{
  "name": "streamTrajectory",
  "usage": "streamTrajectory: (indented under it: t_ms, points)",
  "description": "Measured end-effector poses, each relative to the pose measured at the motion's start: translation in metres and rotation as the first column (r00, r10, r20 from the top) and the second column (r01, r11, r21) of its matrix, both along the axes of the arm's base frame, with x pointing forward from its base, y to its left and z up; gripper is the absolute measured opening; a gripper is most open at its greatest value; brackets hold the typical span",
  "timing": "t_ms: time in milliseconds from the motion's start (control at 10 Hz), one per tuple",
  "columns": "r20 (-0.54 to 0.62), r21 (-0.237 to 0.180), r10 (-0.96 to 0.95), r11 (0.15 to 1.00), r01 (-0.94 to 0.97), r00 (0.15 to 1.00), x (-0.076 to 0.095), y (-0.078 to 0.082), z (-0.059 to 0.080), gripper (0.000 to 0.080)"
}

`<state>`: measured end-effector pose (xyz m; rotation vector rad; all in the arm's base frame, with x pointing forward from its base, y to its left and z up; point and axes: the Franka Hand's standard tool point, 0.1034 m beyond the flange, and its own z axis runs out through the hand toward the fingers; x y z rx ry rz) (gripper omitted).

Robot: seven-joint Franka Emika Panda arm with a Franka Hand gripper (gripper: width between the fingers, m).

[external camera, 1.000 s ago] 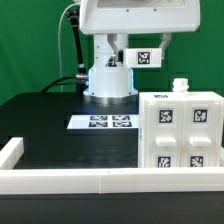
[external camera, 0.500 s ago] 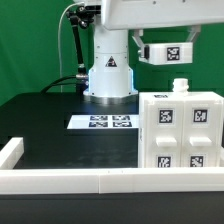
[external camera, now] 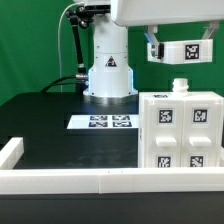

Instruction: Assemble cabinet

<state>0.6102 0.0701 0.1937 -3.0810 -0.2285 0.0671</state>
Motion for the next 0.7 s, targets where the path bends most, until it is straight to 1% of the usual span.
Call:
streamTrajectory:
  t_ms: [400,700]
  points:
    - [-0.005,-0.001,0.011,1.000,-0.011,1.000,0.000,-0.003,-0.004,0.0563]
    - [0.002,-0.004,0.012,1.000,-0.012,1.000,0.019,-0.002,-0.013,0.0563]
